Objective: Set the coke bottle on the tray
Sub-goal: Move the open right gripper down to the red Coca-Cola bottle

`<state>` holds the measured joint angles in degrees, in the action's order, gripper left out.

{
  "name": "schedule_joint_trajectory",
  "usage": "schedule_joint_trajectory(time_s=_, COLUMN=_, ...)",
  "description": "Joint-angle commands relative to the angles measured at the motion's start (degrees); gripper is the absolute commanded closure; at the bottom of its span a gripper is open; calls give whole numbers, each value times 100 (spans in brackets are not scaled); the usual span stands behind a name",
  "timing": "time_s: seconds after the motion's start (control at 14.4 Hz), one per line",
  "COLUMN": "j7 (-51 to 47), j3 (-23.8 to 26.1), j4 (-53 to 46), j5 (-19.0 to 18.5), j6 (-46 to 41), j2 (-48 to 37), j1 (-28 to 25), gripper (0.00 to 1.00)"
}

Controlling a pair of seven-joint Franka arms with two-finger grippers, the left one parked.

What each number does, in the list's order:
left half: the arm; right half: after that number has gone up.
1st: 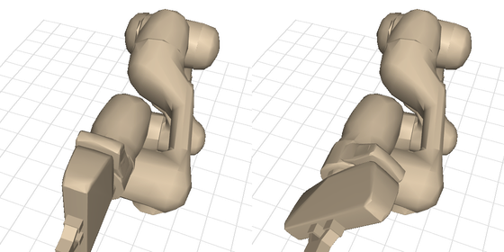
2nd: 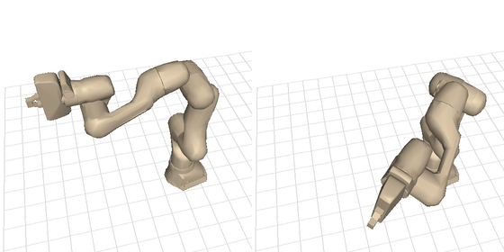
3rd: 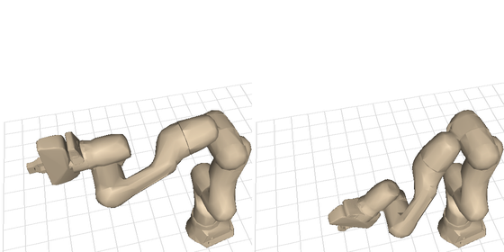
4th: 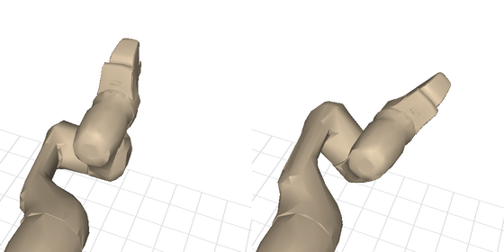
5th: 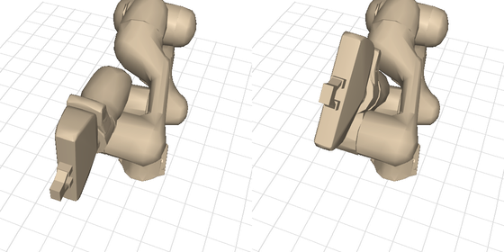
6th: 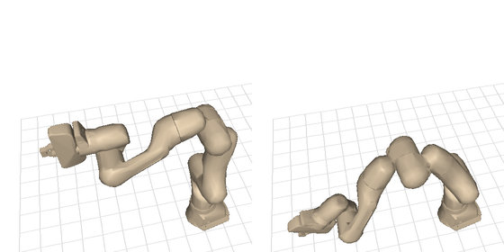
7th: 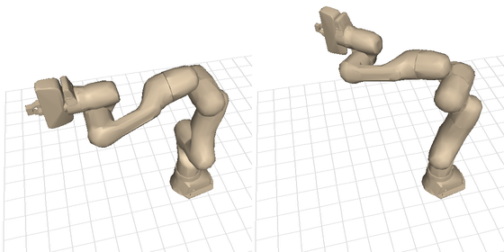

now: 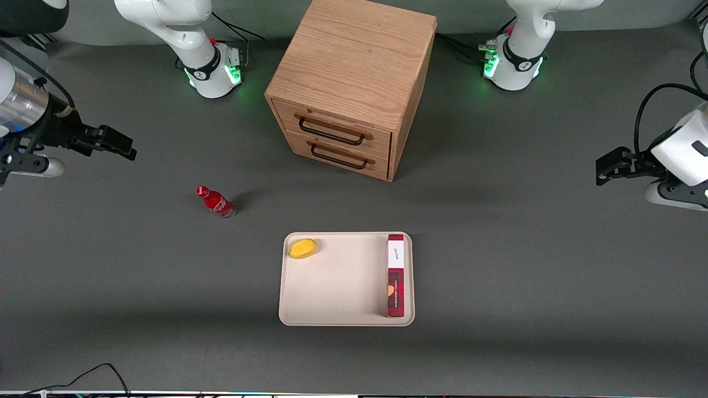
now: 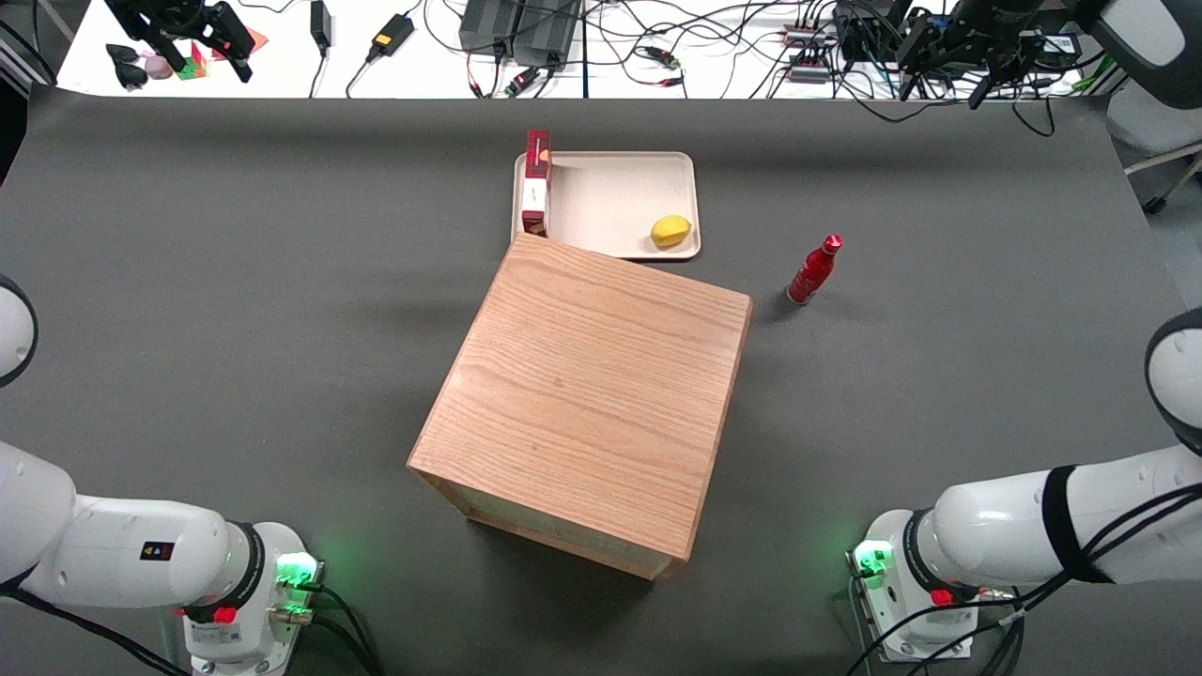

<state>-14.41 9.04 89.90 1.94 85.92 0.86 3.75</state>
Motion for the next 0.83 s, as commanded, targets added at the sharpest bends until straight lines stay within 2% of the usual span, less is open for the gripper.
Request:
schedule_joint_trajectory(time_s=0.0, j7=-71, j3=-25, j4=-306, j5=43, j6=-233, j2=143, j1=-76, gripper=0)
schedule_joint_trajectory(time_s=0.21, j7=-80, j3=-8, j4=-158, j5=140, j6=-418, j2=213, j1=-67, gripper=0)
schedule_joint_trajectory(time_s=0.28, j7=-45, j3=1, j4=174, j5=253, j6=-261, j2=178, j1=-67, gripper=0)
schedule_joint_trajectory(time_s=0.76, j7=-158, j3=116, j4=3074, j5=281, j6=3067, j2=20, j1=-137, gripper=0)
